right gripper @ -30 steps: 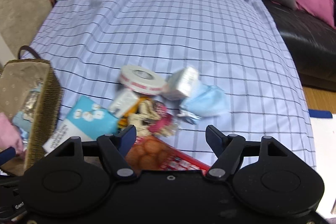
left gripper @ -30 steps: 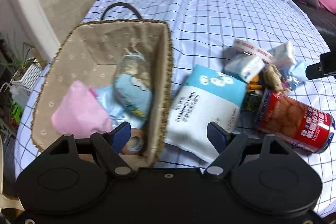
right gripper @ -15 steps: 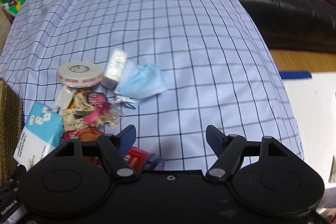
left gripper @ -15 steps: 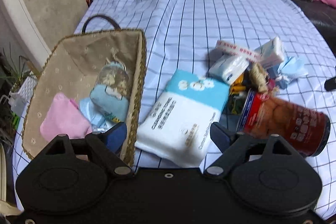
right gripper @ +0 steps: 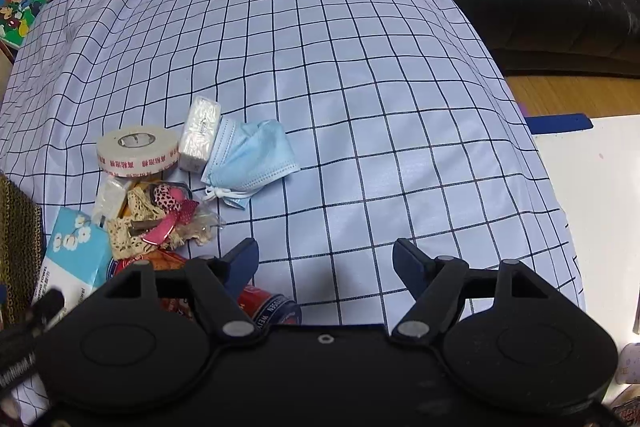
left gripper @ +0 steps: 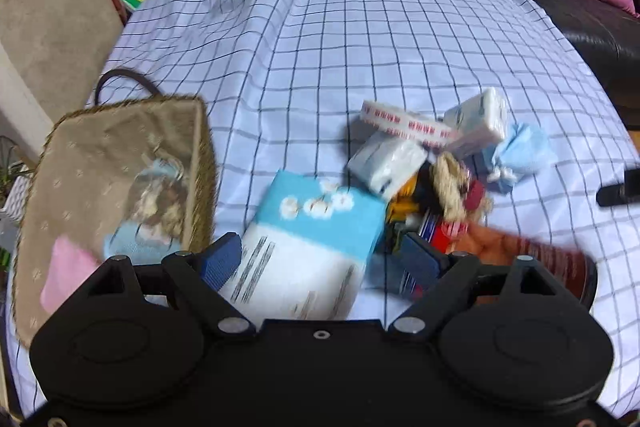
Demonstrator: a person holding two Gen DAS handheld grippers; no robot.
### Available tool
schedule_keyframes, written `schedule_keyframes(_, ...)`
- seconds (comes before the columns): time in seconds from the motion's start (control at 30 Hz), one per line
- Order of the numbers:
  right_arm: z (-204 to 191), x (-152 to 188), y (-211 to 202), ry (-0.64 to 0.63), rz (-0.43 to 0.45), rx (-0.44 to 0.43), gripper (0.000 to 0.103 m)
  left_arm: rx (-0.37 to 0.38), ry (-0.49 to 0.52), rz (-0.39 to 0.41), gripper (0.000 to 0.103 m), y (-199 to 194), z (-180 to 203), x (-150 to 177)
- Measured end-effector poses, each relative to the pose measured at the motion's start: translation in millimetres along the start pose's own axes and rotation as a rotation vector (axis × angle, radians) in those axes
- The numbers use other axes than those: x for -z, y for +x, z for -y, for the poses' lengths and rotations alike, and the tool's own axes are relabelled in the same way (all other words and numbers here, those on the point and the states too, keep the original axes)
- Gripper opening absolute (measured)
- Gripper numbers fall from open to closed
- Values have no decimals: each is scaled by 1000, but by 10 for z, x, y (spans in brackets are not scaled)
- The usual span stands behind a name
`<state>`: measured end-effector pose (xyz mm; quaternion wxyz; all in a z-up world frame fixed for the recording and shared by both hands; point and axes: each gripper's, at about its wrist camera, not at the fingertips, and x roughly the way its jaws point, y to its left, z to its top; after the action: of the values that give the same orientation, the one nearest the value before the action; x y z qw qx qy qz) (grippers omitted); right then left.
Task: Organize soft objects
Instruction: 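Move both tools back over the item pile, then grasp the blue face mask with the right tool while the left tool reaches the white tape roll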
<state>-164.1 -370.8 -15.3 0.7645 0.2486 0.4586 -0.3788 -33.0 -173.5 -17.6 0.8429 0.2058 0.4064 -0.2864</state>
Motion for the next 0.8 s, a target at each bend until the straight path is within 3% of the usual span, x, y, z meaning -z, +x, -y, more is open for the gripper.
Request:
schedule_keyframes(0.23, -64, -68, -18, 25, 0, -17, 73, 48, -40, -71, 83, 414, 68, -290)
schedule_keyframes(0.33, -109, -94, -14, 27, 2, -18, 73, 92, -61, -69, 83, 498, 108, -345)
schedule_keyframes(0.43, -137, -114, 11, 36, -6, -20, 73, 125, -18, -60, 84, 565, 235, -377)
schedule_keyframes(0.57, -186, -117, 61, 35, -20, -21, 74, 100, 18, -54, 84, 679, 311, -431)
schedule_keyframes(0.67, -221, -104, 93, 24, -29, -18, 74, 33, 33, -37, 86, 729, 264, -467)
schedule_keyframes(0.8, -286, -103, 102, 13, -36, -32, 74, 1, -30, -26, 86, 762, 19, -554)
